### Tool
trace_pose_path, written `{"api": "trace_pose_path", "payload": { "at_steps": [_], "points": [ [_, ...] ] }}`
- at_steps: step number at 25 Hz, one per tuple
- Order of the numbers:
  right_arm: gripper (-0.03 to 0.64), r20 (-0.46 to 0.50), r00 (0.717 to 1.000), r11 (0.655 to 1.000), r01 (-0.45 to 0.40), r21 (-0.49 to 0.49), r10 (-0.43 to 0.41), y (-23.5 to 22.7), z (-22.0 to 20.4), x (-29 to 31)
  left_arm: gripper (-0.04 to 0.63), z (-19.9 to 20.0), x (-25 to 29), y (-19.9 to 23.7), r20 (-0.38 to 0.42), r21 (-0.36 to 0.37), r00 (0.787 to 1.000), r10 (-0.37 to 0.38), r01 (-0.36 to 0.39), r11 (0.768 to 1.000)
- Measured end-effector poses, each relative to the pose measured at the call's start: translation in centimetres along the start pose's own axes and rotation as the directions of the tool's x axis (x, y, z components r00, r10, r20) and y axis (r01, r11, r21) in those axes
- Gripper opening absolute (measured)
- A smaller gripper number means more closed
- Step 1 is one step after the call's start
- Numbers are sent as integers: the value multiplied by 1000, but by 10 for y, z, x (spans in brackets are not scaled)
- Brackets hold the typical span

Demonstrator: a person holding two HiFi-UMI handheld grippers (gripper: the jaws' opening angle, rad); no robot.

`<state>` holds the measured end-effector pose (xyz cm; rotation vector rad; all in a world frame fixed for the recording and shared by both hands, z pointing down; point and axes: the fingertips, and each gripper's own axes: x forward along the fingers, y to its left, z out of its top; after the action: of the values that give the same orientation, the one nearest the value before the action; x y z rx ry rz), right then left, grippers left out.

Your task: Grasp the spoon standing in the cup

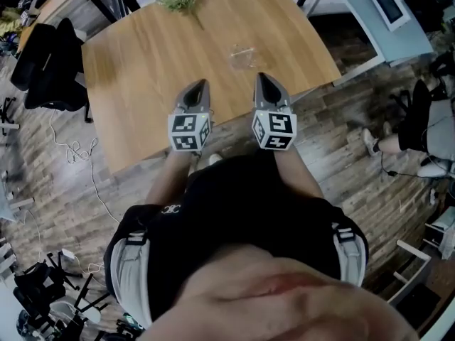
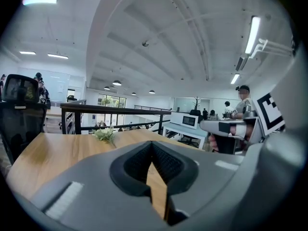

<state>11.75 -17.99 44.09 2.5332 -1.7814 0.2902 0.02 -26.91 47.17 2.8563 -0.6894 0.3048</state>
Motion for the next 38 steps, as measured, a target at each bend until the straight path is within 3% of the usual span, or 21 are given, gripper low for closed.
{"api": "trace_pose_path", "payload": {
  "at_steps": [5, 16, 24, 29, 38],
  "points": [
    [2, -31, 996, 996, -83, -22, 83, -34, 7, 51, 12, 8, 37, 6, -4, -50, 995, 101, -101, 994],
    [11, -90, 973, 978, -209, 30, 211, -112, 1, 143, 12, 25, 114, -14, -4, -16, 971, 238, -238, 971],
    [18, -202, 904, 926, -373, 55, 377, -122, -36, 193, 11, 11, 133, -15, -32, -77, 919, 394, -395, 915],
    [72, -318, 824, 879, -472, 69, 468, -94, -87, 205, 12, -11, 117, -3, -68, -92, 883, 464, -468, 879],
    [124, -442, 796, 890, -455, 11, 413, -85, -134, 209, 12, -19, 87, 0, -109, -112, 846, 522, -532, 839]
  ]
}}
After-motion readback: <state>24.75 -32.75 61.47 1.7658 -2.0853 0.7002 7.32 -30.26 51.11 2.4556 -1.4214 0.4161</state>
